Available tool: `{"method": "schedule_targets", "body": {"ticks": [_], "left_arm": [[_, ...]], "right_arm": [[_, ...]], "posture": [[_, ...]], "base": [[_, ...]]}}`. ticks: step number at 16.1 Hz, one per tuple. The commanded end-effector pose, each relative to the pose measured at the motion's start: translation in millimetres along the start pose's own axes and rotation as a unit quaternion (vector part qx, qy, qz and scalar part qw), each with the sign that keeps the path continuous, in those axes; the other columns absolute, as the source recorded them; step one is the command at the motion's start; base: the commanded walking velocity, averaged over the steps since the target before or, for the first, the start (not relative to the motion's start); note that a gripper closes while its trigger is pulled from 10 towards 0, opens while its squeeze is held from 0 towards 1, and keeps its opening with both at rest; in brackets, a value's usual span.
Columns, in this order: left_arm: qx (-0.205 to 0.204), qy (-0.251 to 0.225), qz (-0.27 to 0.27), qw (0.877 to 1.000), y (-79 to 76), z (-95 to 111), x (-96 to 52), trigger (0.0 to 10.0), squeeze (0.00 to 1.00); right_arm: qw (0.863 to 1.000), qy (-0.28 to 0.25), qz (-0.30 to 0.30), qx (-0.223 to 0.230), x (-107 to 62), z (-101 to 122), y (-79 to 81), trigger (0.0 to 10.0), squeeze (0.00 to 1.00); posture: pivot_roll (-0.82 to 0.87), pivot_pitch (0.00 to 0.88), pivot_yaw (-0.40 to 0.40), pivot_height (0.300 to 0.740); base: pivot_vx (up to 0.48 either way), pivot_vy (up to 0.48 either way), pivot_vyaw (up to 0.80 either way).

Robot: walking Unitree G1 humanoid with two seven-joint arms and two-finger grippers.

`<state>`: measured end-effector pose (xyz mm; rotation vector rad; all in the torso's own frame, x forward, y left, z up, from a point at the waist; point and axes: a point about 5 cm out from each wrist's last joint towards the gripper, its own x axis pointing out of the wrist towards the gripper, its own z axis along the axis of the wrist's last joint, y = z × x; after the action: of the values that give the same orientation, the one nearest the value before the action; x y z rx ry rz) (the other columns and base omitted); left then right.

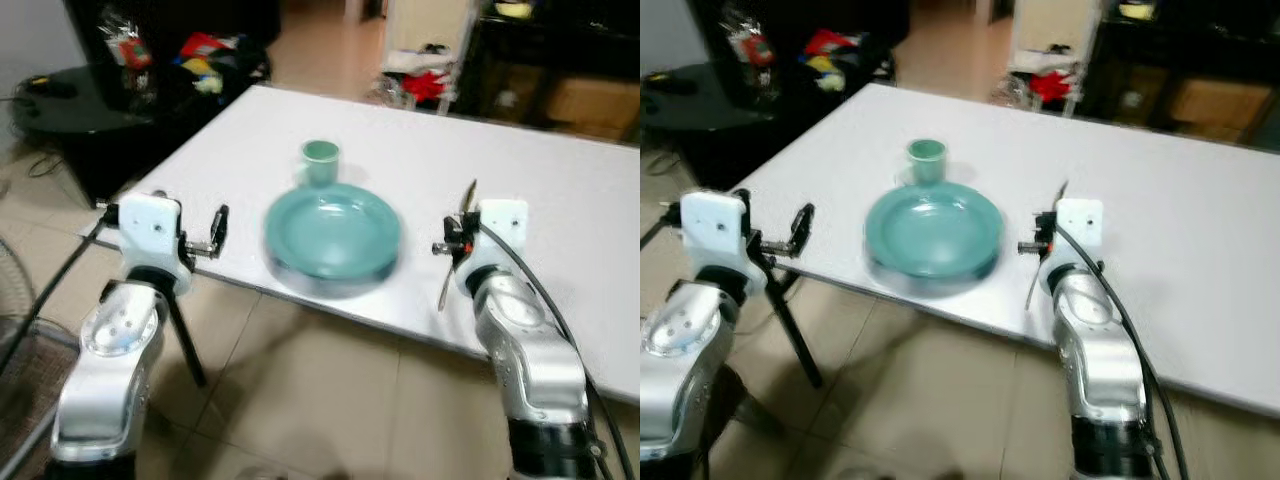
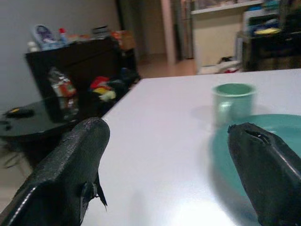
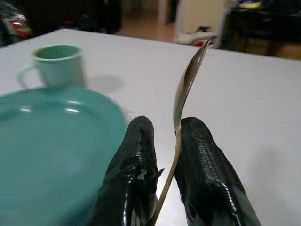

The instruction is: Setting the table

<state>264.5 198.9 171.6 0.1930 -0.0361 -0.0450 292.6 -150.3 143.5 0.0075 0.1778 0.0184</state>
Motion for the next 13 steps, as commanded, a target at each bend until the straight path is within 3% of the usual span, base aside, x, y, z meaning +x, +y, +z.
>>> {"method": "schedule_targets", "body": {"ticks": [1,13], "left_arm": [[0.0,-0.006,-0.004,1.0,-1.4,3.7,4.0,10.0,0.0],[0.0,-0.017,-0.017,1.0,-5.7,6.1,9.8,10.0,0.0]], "right_arm": [[1.0,-0.013,0.001,-0.001,-0.3,5.0,-0.3,10.0,0.0],[1.0,0.01,0.015,-0.001,-0.4,-3.2,3.9,10.0,0.0]], "posture": [[0.08,0.0,0.006,0.74],[0.09,0.0,0.005,0.74]], "base": [[0.337,0.0,0.0],[0.337,0.0,0.0]]}}
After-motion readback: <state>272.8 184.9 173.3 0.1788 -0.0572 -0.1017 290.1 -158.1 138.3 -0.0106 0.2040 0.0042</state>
